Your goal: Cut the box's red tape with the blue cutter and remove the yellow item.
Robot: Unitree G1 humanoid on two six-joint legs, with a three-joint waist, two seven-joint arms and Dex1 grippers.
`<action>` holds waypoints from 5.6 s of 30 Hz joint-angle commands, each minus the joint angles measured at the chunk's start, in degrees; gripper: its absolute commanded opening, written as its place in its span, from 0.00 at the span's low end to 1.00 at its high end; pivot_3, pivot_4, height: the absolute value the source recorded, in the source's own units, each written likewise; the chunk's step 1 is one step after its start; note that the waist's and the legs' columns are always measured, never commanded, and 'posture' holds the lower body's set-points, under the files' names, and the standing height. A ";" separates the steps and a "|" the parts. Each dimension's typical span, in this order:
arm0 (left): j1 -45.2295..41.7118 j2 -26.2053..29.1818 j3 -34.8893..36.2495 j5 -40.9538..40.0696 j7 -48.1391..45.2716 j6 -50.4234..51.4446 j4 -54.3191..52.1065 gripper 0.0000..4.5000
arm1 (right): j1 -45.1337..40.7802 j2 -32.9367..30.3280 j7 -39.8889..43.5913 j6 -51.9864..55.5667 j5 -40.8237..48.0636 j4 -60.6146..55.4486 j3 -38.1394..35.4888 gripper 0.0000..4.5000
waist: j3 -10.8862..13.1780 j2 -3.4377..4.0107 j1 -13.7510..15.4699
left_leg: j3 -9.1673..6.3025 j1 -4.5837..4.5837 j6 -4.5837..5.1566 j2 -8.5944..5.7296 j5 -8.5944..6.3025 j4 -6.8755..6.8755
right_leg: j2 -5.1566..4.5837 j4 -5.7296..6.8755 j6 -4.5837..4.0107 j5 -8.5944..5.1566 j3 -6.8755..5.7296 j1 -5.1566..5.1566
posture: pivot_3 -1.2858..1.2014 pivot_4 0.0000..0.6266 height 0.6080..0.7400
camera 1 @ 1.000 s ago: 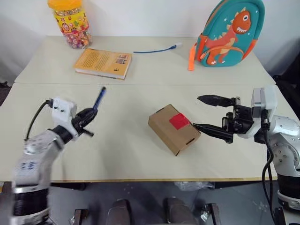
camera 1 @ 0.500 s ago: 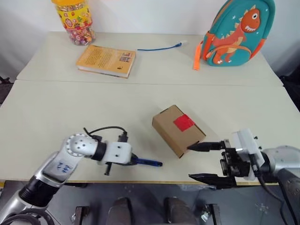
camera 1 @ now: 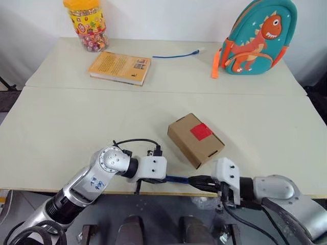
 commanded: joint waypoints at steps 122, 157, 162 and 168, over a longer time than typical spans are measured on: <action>11.46 -6.50 15.50 -8.72 8.12 -41.28 5.30 0.17 | -19.76 -8.73 -51.89 22.36 86.01 12.46 -3.38 0.04 | -0.06 -0.04 -0.35 | -0.09 -0.09 0.34 0.12 0.00 -0.07 | -0.02 0.26 0.01 0.04 -0.03 -0.18 | 0.52 0.24 1.00; -22.12 -22.08 14.84 -18.70 10.76 -8.31 39.53 0.00 | -40.44 -24.04 -11.03 33.09 39.99 29.41 -14.49 0.04 | 0.08 0.19 -1.02 | -0.02 -0.65 -0.05 0.05 0.17 -0.01 | 0.07 0.39 0.02 0.04 0.15 -0.96 | 0.52 0.24 1.00; -21.55 -21.62 12.22 -15.44 10.76 -5.69 38.28 0.00 | -44.69 -20.05 -8.95 34.45 34.77 30.73 -11.10 0.04 | 0.08 0.19 -1.20 | 0.00 -1.07 -0.08 0.05 0.19 0.07 | 0.07 0.58 0.02 0.04 0.15 -1.46 | 0.52 0.24 1.00; -19.69 -21.15 11.90 -14.31 10.66 -3.04 36.08 0.00 | -46.03 -16.98 -7.01 35.80 30.62 31.14 -10.37 0.04 | 0.07 0.20 -1.11 | 0.03 -1.06 -0.08 0.05 0.19 0.22 | 0.06 0.74 0.02 0.03 0.14 -1.48 | 0.52 0.24 1.00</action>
